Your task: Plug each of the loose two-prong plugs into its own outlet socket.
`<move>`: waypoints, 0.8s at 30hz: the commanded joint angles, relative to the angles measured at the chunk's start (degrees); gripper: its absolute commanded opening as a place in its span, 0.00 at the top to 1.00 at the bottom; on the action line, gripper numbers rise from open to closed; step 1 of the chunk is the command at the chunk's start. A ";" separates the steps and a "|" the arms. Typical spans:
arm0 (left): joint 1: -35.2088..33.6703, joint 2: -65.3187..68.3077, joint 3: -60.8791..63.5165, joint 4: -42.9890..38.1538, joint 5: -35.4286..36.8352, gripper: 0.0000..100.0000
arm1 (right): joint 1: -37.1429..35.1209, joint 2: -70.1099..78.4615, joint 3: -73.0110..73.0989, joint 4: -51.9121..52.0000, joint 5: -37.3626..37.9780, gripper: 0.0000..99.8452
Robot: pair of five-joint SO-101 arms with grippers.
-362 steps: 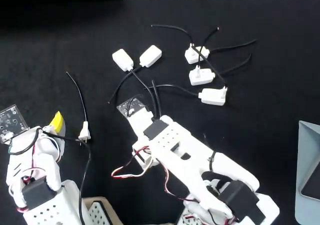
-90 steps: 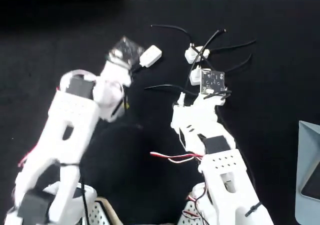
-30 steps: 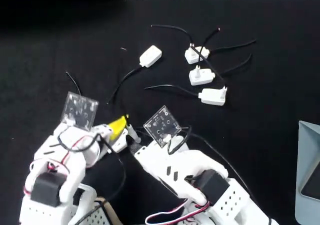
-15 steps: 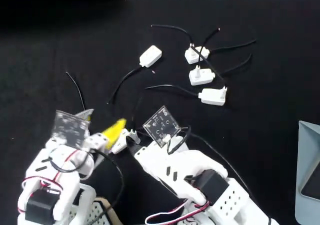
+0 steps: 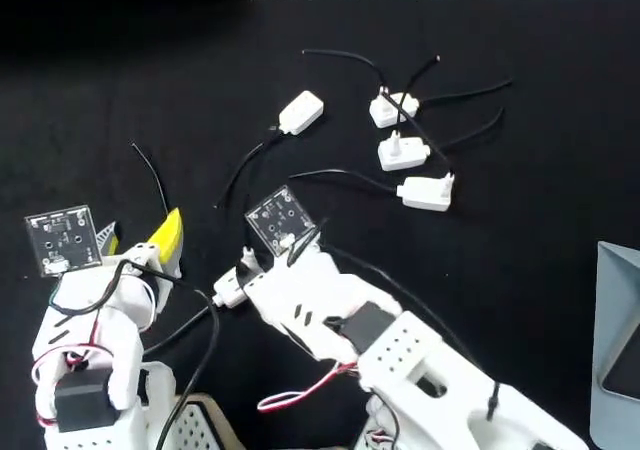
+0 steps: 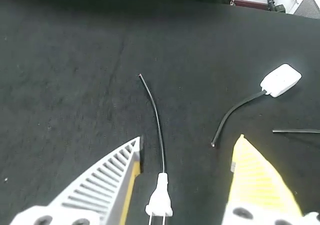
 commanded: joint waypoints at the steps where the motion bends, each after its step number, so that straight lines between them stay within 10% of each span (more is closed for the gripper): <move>1: -0.22 -0.18 0.04 -2.02 0.62 0.71 | 1.32 3.38 1.45 -8.53 -0.53 0.99; 24: 26.15 -0.26 1.63 1.05 -12.13 0.71 | -2.37 -11.56 3.21 1.14 -0.44 0.99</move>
